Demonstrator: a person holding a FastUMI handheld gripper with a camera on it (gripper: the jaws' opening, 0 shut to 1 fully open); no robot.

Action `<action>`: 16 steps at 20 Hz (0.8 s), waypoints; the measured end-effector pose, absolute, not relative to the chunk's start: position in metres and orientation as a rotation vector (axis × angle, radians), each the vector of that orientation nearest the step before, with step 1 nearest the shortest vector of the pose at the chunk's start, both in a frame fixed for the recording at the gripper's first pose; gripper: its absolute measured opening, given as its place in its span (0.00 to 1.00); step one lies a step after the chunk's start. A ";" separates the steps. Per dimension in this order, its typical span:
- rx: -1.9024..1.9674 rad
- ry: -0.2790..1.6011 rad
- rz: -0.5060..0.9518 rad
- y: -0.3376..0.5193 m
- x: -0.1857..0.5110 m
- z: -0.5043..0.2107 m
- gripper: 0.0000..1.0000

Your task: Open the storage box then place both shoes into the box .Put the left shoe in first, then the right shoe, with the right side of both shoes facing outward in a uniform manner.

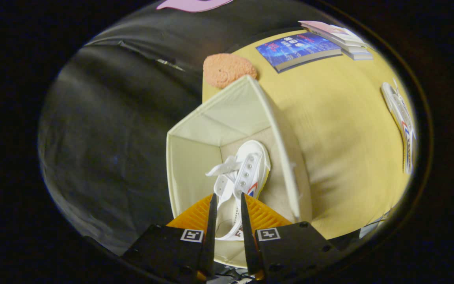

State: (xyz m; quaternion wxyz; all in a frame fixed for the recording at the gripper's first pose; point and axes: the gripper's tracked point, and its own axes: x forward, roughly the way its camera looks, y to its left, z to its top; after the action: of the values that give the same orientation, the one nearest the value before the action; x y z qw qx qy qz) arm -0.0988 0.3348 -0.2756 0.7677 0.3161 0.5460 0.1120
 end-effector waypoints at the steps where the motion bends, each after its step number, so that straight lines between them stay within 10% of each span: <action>1: 0.706 1.149 0.230 0.318 -0.088 -0.265 0.35; 16: 0.764 0.909 -0.179 -0.013 -0.067 -0.253 0.35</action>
State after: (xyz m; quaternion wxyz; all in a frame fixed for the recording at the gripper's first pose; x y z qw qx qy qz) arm -0.0666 -0.0127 -0.2529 0.8250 0.3595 0.4279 -0.0844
